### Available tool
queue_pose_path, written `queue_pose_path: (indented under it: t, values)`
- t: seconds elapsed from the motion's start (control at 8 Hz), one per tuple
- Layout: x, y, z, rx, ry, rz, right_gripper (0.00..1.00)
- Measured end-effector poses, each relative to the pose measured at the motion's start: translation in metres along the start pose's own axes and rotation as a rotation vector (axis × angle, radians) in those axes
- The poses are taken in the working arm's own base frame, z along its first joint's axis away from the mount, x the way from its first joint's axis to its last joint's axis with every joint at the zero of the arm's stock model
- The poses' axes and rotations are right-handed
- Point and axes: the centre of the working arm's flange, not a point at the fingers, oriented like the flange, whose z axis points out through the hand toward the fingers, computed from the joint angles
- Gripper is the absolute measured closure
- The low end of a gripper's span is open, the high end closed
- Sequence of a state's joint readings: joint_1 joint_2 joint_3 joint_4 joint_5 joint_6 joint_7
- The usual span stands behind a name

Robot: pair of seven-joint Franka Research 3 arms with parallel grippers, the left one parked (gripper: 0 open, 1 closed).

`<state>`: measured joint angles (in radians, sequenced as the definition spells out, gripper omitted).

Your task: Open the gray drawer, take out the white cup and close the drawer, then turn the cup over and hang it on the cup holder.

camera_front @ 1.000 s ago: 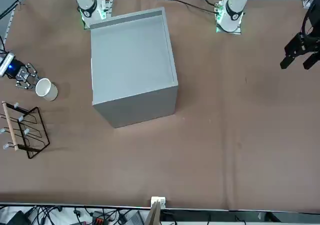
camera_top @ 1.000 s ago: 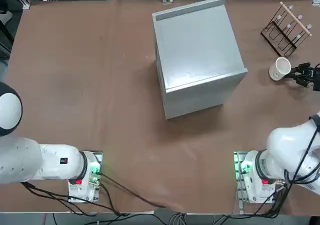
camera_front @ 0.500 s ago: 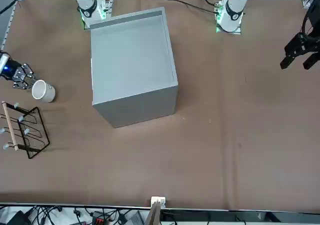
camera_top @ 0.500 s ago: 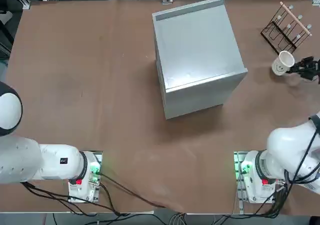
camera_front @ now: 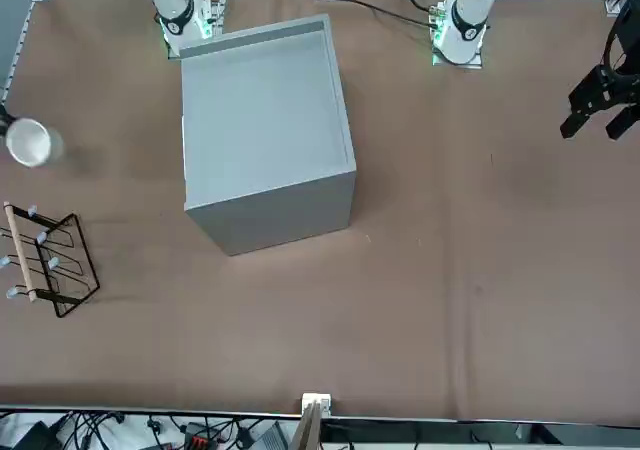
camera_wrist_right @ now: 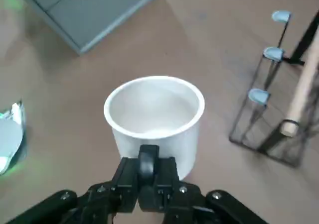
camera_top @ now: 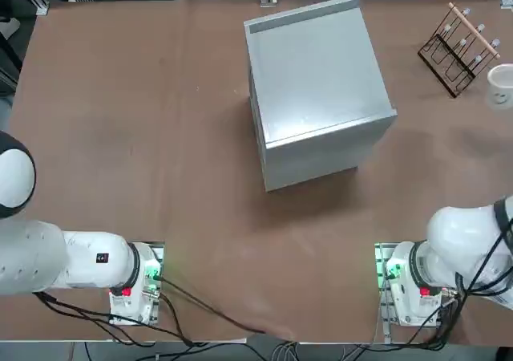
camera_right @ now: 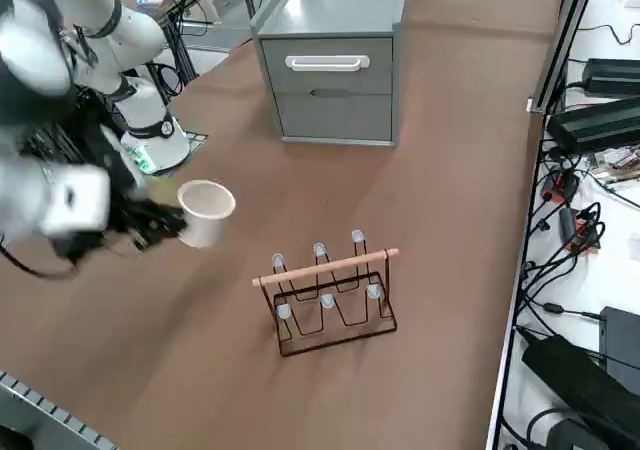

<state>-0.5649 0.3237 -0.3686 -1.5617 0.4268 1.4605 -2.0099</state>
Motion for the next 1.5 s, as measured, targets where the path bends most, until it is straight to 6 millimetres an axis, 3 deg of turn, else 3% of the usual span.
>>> queue_pose_path:
  t: [0.12, 0.25, 0.62, 1.0, 1.25, 1.5]
  values:
    - [0.033, -0.004, -0.030, -0.023, -0.121, -0.009, 0.81]
    - [0.067, 0.002, -0.045, -0.042, -0.235, -0.025, 0.81]
    - [0.165, 0.028, -0.039, -0.115, -0.459, -0.052, 0.81]
    - [0.233, 0.021, -0.042, -0.224, -0.547, 0.038, 0.81]
    - [0.278, 0.014, -0.030, -0.315, -0.660, 0.085, 0.81]
    - [0.300, 0.000, 0.016, -0.484, -0.847, 0.081, 0.81]
